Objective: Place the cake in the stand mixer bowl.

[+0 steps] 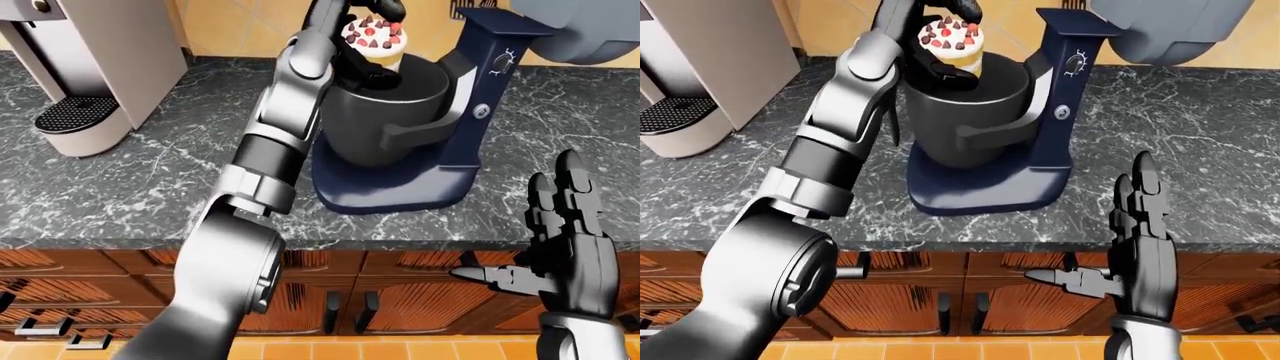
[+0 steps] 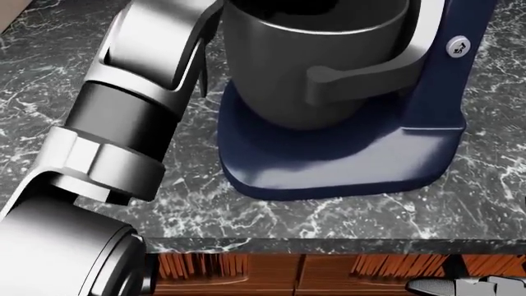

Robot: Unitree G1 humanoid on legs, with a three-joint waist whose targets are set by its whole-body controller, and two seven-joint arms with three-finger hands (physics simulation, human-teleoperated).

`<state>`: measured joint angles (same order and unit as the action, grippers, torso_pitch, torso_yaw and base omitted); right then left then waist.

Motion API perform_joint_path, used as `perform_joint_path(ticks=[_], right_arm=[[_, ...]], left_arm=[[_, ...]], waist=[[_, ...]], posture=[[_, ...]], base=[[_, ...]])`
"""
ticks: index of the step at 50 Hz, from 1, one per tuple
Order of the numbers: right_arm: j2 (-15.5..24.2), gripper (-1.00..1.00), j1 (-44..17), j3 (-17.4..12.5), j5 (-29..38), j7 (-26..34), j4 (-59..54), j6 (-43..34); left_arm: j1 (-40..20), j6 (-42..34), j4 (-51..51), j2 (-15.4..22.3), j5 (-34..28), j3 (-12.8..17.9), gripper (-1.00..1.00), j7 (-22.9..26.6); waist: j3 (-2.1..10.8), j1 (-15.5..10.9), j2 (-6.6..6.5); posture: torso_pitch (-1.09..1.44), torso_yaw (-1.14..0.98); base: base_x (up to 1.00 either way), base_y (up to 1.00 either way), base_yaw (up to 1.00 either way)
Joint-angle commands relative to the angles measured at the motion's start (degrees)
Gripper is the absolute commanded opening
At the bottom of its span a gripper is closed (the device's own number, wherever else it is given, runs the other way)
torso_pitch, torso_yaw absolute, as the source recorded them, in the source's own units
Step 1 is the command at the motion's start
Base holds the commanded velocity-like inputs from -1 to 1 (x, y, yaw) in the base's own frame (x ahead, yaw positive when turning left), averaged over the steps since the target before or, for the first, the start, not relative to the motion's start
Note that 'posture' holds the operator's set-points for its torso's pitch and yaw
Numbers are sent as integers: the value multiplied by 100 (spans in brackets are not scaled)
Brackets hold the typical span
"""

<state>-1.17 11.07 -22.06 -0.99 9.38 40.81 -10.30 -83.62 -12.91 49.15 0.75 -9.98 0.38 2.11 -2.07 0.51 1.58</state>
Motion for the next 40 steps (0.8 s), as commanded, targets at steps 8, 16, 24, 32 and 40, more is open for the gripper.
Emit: perform_joint_path(ticks=[8,16,24,32,40], right_arm=[[45,100,-57,-24,-21,-4,230,166],[48,100,-67,-23,-18,-3,234,164],[58,100,-68,-22,-30,14,209,196],[56,100,-75,-18,-33,19,212,200],[58,100,-81,-3,-24,12,171,233]], left_arm=[[-256,288,-197,-7,13,34,-100,-173],[-185,356,-119,-47,-3,8,-100,-171],[-202,371,-17,-48,-18,17,100,-155],[-233,346,-18,-26,30,33,100,-148],[-151,305,-131,21,33,38,100,-117]], waist=[[145,2,35],[149,2,35],[153,-1,38],[152,1,37],[156,0,35]], posture=[[0,0],[0,0],[0,0],[0,0],[0,0]], base=[[0,0,0],[0,0,0],[0,0,0],[0,0,0],[0,0,0]])
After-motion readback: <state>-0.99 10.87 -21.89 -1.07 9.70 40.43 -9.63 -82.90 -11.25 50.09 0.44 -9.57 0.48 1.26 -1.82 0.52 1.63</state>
